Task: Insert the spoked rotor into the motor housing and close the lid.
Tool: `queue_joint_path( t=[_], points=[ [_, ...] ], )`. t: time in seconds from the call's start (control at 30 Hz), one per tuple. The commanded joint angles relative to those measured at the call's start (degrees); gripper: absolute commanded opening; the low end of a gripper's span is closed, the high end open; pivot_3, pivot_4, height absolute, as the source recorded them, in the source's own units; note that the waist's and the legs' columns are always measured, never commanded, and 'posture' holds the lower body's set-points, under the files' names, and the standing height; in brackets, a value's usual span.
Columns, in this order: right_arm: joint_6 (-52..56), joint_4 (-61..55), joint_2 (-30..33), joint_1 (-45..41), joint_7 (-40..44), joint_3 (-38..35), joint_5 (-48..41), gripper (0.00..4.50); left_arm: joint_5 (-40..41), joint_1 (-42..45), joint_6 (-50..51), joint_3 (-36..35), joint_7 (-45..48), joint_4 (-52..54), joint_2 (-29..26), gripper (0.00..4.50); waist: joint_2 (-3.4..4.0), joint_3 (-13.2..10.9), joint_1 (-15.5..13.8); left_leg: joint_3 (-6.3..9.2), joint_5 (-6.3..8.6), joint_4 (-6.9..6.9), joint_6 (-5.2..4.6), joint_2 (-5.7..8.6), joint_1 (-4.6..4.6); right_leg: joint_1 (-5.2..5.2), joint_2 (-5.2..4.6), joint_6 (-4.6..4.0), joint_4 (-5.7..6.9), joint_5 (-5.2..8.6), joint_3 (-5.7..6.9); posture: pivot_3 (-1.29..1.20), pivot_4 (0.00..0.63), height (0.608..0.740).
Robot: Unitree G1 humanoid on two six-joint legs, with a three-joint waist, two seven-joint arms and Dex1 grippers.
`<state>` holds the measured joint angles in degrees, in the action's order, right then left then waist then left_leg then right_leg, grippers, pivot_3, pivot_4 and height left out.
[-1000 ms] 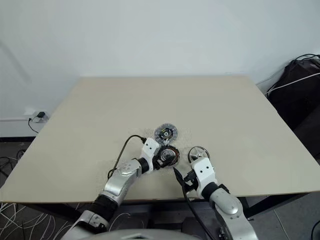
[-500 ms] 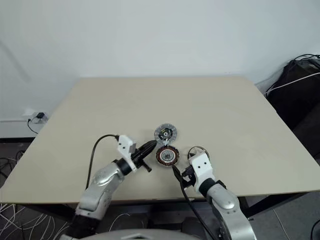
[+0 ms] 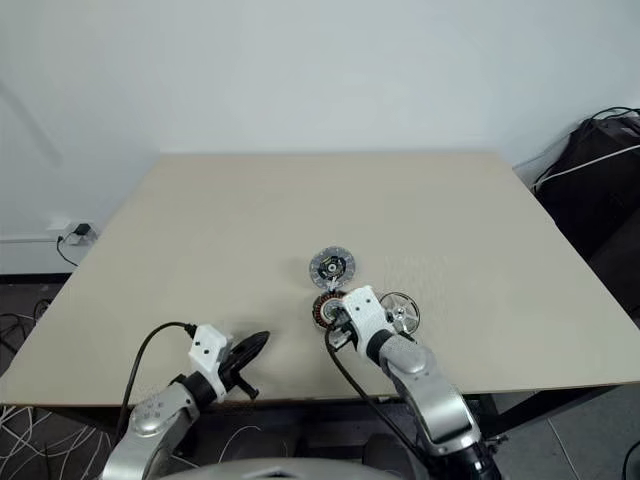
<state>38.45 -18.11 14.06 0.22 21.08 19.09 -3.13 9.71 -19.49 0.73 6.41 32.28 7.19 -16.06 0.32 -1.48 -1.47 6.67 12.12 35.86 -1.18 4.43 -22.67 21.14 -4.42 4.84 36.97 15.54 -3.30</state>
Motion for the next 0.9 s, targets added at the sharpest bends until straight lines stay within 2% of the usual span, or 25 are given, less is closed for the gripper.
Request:
queue_joint_path(
  t=[0.03, 0.13, 0.43, 0.9],
  points=[
    [3.31, 0.17, 0.37, -3.24, 0.66, 0.39, 0.18, 0.62, -1.27, 0.10, -1.72, 1.12, -1.12, 3.36, 0.28, 0.00, 0.03, -0.02, 0.06, 0.00, 0.00, -0.01, 0.00, 0.00, 0.00, 0.02, 0.00, 0.00, 0.00, 0.00, 0.00, 0.00, 0.000, 0.740],
    [4.92, 0.73, 1.21, -4.66, 1.20, 0.48, 0.23, 0.02, -1.48, -0.36, -1.74, 2.06, -1.70, 3.92, 0.73, 0.00, 0.01, -0.04, 0.18, -0.01, 0.00, -0.06, 0.00, 0.00, -0.01, 0.04, 0.02, -0.01, -0.01, 0.00, 0.00, 0.00, 0.000, 0.740],
    [6.38, -0.51, 3.22, -2.76, 2.45, 0.14, -0.64, 0.02, -1.24, -0.25, -1.85, 2.31, -2.39, 4.03, 0.47, 0.00, -0.01, -0.08, 0.56, -0.02, 0.00, -0.14, 0.00, 0.00, -0.01, 0.09, 0.03, -0.03, -0.01, 0.02, 0.00, 0.00, 0.000, 0.740],
    [6.32, 0.81, 1.26, -4.67, 2.15, 1.50, -0.11, 0.02, -0.95, 0.57, -1.83, 2.72, -1.71, 2.67, 0.57, 0.00, -0.03, -0.13, 0.72, -0.01, 0.00, -0.15, 0.00, 0.00, -0.01, 0.10, 0.03, -0.03, -0.01, 0.02, 0.00, 0.00, 0.000, 0.740]
  ],
)
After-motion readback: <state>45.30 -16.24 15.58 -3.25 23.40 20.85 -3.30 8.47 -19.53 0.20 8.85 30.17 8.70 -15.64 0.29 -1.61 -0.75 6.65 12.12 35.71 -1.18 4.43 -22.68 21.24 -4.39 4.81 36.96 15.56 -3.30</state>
